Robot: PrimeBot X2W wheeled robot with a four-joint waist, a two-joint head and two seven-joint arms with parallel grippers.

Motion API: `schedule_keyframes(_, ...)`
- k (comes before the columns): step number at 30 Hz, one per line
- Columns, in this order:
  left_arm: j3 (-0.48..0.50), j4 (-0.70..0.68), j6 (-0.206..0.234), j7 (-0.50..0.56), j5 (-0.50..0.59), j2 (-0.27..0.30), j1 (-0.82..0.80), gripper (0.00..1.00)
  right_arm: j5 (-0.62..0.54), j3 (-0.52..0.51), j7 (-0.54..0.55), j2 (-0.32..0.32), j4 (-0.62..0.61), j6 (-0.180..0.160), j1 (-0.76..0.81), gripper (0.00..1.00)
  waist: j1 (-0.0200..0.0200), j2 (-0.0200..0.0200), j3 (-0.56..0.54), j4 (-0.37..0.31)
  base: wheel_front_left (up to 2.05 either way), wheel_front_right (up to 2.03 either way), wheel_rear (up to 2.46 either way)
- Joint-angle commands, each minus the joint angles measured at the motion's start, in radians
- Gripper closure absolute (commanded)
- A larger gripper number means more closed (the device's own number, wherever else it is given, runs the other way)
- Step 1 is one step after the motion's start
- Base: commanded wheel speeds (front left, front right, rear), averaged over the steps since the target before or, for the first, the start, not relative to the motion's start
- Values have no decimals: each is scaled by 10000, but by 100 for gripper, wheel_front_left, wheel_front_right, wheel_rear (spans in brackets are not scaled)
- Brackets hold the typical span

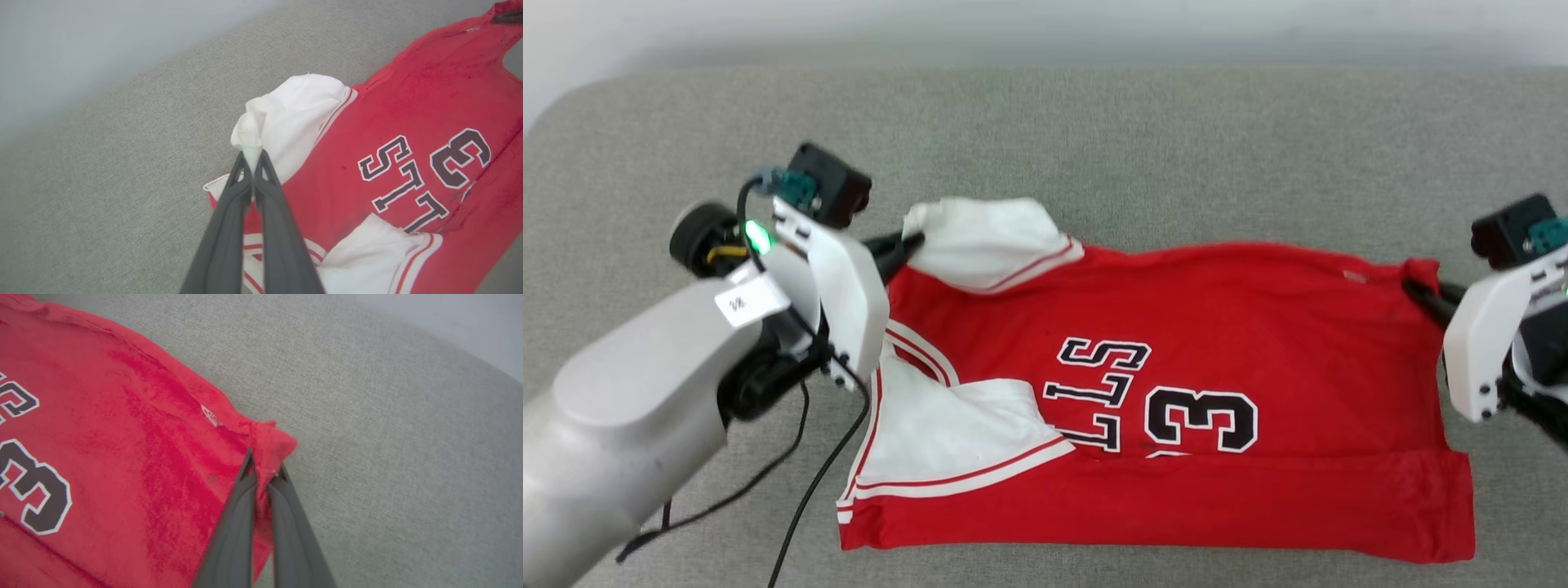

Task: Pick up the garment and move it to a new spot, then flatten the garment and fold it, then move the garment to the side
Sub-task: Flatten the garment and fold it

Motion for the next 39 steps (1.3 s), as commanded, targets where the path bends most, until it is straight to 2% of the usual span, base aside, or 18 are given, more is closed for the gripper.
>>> schedule_keyframes(1,-40,-178,125,-125,-147,123,432,100,79,-62,-164,-110,-94,-12,424,100,1,0,-336,11,0,0,0)
schedule_keyframes(6,-122,-597,515,-394,-416,483,1413,100,205,-222,-556,-249,-399,-12,1490,100,1,0,-803,50,0,0,0)
schedule_keyframes(7,-220,-997,820,-585,-720,676,2300,100,194,-328,-705,-314,-791,-12,2331,100,1,0,-1120,45,0,0,0)
schedule_keyframes(8,-246,-1126,946,-703,-873,790,2715,100,235,-421,-717,-327,-1003,-12,2752,100,1,0,-1239,48,0,0,0)
schedule_keyframes(16,-387,-1474,1385,-1055,-1217,1093,4047,100,146,-1085,-722,-378,-1780,-12,4152,100,1,0,-1374,16,0,0,0)
schedule_keyframes(21,-440,-1440,1581,-1199,-1356,1042,4593,100,191,-1621,-409,-186,-2057,-12,4978,100,1,0,-1235,10,0,0,0)
schedule_keyframes(27,-448,-1019,1581,-1303,-1441,764,4886,100,105,-1911,-112,208,-1978,-12,5556,100,1,0,-1094,16,0,0,0)
schedule_keyframes(28,-441,-908,1614,-1375,-1427,731,4909,100,101,-1920,-146,305,-1971,-11,5615,97,1,0,-1096,12,0,0,0)
schedule_keyframes(29,-419,-806,1679,-1470,-1373,699,4935,71,52,-2021,-303,365,-1949,-12,5648,57,1,0,-1111,12,0,0,0)
schedule_keyframes(30,-357,-720,1756,-1646,-1333,645,4960,0,90,-2119,-392,460,-1938,-12,5690,0,1,0,-1144,15,0,0,0)
schedule_keyframes(33,-67,-617,2030,-2391,-1333,491,5090,0,85,-2363,-671,507,-2225,-12,5763,0,1,0,-1323,-25,0,0,0)
schedule_keyframes(39,730,-754,3006,-3936,-1197,432,5568,0,378,-3178,-810,265,-3207,-11,6003,0,1,0,-1678,-99,0,0,0)
